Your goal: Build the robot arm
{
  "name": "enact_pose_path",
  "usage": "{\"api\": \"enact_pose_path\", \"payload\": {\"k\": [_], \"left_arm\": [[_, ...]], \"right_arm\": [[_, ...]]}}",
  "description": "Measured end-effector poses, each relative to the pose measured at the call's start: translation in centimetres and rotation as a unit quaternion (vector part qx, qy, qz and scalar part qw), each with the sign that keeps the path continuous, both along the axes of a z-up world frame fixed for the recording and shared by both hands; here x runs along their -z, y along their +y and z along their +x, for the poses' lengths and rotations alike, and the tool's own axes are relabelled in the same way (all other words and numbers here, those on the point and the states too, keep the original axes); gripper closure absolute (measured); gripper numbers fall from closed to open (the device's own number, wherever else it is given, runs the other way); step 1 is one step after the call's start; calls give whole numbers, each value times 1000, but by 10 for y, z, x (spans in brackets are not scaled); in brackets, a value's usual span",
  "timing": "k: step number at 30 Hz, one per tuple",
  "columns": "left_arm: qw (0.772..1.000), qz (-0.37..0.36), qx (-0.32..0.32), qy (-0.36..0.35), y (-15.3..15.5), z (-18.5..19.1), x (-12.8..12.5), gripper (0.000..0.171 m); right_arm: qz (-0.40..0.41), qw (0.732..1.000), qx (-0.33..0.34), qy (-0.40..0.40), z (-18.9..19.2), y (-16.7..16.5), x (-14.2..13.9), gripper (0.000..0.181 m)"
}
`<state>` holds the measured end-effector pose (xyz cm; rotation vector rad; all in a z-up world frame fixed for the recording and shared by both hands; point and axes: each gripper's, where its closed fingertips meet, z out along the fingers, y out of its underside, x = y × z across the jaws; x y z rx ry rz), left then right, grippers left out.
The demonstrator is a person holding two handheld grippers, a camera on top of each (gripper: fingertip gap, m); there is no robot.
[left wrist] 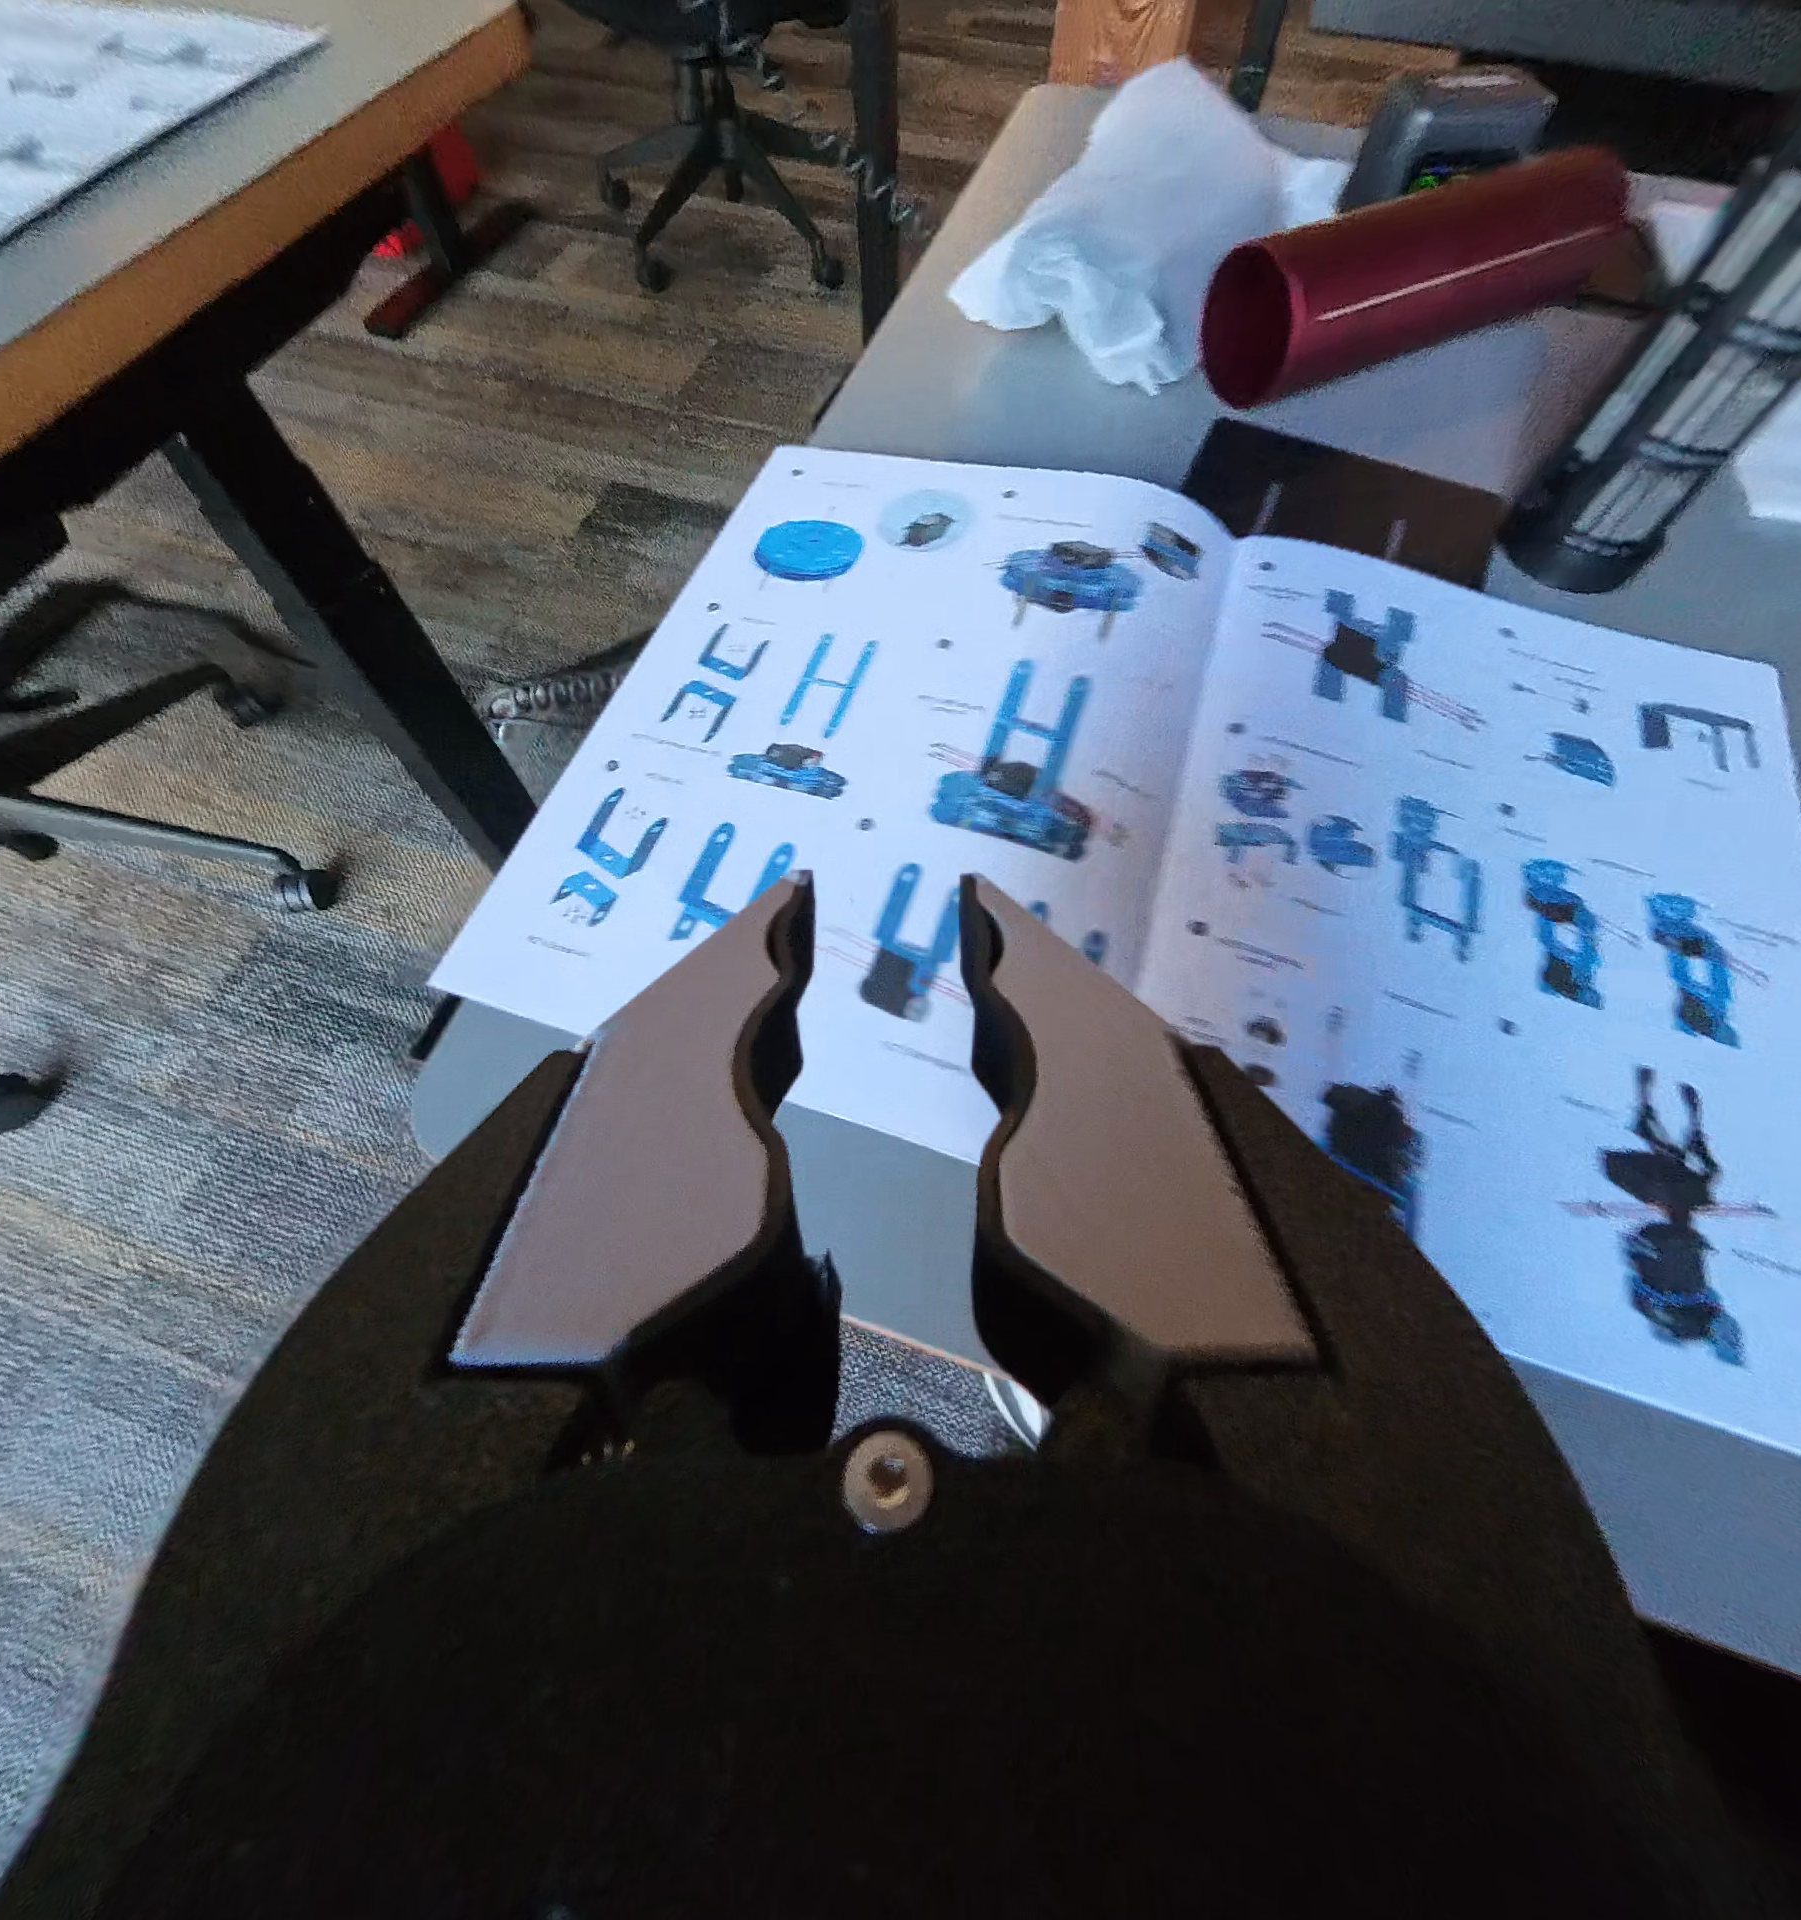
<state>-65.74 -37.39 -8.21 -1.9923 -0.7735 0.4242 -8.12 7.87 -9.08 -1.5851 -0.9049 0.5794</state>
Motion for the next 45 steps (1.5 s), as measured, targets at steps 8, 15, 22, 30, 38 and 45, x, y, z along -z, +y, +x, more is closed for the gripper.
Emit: {"api": "enact_pose_path", "payload": {"k": [8, 15, 22, 30, 38, 45], "left_arm": [[997, 58, -43, -28, -37, -53, 33, 144], [988, 137, 13, -70, -33, -40, 26, 144], [987, 134, 42, -85, -15, -46, 51, 144], [986, 120, 61, -101, -7, -48, 59, 144], [987, 100, -78, -101, -58, -84, 68, 144], [982, 152, -69, -87, -57, -85, 48, 144]], "right_arm": [[27, 998, 45, -42, 1, 5, 7, 154], [46, 992, 84, -78, 4, 14, 13, 150], [34, 985, 140, -94, 14, 27, 19, 147], [12, 979, 171, -109, 22, 38, 26, 147], [40, 970, 196, -138, 27, 42, 27, 151], [13, 970, 209, -122, 34, 49, 28, 149]]}}
